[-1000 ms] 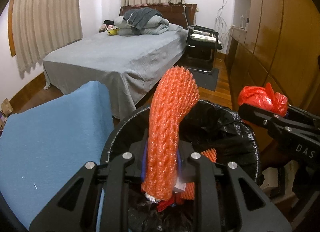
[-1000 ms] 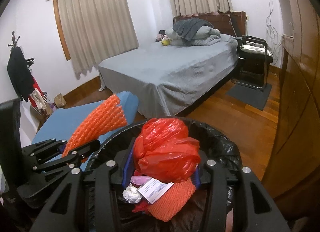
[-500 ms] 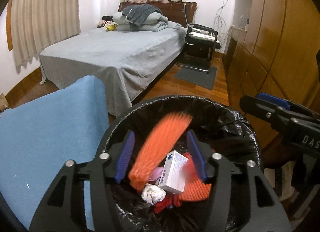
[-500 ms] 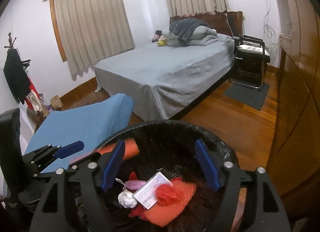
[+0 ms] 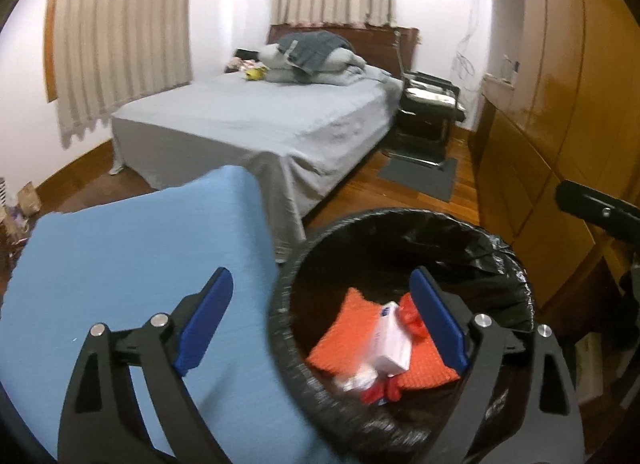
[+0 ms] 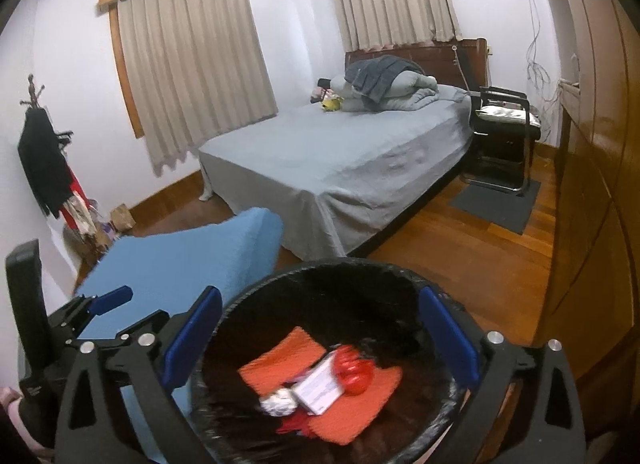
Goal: Collect trash
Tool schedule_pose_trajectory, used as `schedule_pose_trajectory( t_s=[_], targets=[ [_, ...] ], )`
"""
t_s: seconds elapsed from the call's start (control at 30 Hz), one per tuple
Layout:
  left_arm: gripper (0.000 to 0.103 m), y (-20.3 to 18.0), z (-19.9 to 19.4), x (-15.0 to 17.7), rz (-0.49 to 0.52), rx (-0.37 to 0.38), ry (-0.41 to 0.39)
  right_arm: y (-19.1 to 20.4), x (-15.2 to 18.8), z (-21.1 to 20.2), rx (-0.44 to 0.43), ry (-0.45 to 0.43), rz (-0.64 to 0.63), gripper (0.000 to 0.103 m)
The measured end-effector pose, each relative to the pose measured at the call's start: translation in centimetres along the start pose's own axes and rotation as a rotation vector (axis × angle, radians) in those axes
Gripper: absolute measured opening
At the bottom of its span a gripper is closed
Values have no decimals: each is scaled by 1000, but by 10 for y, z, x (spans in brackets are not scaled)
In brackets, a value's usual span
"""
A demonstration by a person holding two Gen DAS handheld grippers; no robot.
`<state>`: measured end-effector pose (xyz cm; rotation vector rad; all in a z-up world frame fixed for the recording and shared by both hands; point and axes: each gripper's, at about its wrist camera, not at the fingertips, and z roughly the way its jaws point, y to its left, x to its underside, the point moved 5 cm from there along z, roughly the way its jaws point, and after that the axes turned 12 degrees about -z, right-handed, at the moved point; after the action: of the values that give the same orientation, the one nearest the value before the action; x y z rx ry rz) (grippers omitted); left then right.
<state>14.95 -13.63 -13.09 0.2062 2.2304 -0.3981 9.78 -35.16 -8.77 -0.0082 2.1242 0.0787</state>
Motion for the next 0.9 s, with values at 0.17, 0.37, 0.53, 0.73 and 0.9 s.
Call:
schedule_pose_trajectory(
  t_s=[0.17,0.37,0.53,0.73,0.9],
  targets=[
    [92,25,-31,-7,-50,-56,-38,26,2,-15,-32,-5,-8,97],
    [93,38,-65,-14,-82,-98,-82,55,3,-29,-47,8,-42,97],
    [94,41,-85,-13,-87,-110,-92,71,-2,-37,-58,5,-74,97],
    [94,39,-108,-17,-78,-121,-119,84,-9,-44,-63,-3,-83,97],
    [94,36,-121,-19,-73,-111,-138,92,-15,-50,-69,-12,-97,97]
  ],
)
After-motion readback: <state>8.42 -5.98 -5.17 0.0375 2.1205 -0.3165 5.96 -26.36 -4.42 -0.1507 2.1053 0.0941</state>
